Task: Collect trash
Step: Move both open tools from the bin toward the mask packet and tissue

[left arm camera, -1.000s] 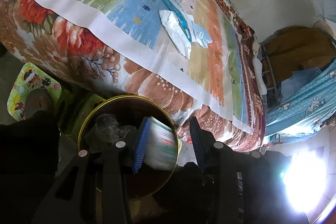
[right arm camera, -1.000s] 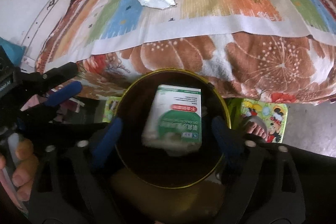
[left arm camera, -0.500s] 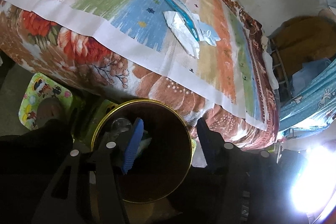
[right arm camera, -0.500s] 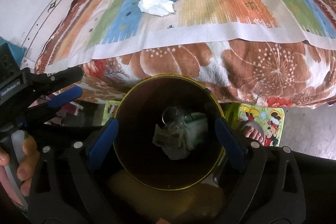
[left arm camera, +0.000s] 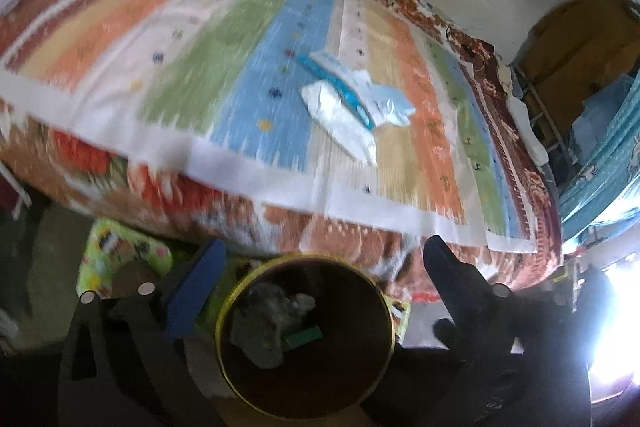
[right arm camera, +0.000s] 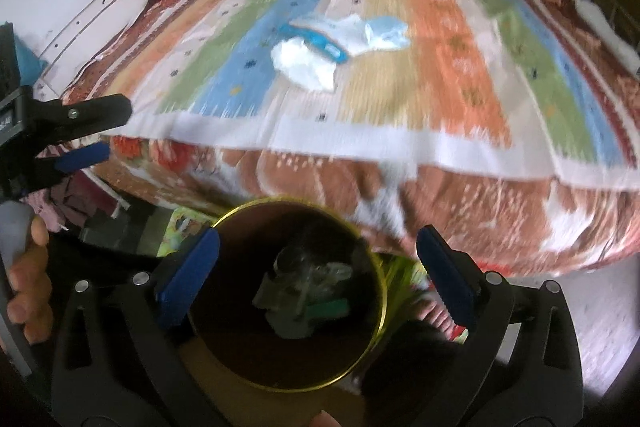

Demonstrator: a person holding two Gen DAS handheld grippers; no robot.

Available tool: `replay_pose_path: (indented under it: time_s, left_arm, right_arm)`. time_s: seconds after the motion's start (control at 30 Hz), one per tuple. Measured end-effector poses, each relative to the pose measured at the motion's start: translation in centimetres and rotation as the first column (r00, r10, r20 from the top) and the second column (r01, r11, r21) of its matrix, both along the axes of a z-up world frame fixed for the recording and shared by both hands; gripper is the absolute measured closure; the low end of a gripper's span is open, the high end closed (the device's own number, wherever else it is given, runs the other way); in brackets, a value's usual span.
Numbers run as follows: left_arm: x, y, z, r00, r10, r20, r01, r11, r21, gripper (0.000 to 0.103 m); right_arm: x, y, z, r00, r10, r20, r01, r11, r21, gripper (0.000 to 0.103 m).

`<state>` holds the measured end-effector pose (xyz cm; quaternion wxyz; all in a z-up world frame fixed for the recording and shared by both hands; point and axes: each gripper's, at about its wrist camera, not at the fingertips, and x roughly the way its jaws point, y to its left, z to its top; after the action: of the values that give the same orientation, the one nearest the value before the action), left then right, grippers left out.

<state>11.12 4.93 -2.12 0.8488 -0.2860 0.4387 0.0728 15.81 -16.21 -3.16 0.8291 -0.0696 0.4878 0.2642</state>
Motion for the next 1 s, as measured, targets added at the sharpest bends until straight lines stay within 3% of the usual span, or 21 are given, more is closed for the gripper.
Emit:
replay_pose_path:
  time_s: [0.3,0.5,0.6,0.83,1.0]
  left_arm:
    - [4.3,2.4,1.4,0.999,0.033,0.014,-0.034,0.997,0.064,0.006]
    - [7.5,4.4,0.8,0.999,0.032,0.005,-0.032,0.999,-0.018,0.006]
    - [9.2,5.2,0.7,0.999,0.041,0.004,-0.041,0.999,0.029,0.006]
    - [12.9,6.1,-1.1,1.0,-0.027,-0.003,0.027,0.999,-0.043,0.006]
    - [14.2,6.7,-1.4,1.0,-0.004,0.027,0.004,1.0,-0.002,0.006]
  right_arm:
    - [3.2,1.5,1.7,0.997,0.029,0.064,-0.029,1.0,-0.01,0.009]
    - [5.1,2.6,2.2,0.994,0.044,0.101,-0.04,0.998,-0.049,0.009]
    - [5.4,3.1,2.7,0.988,0.064,0.14,-0.055,0.996,-0.064,0.009]
    - [7.2,4.5,2.3,0.986,0.102,0.13,-0.094,0.994,-0.063,0.009]
    - [8.5,5.7,1.9,0.984,0.118,0.131,-0.109,0.991,-0.073,0.009]
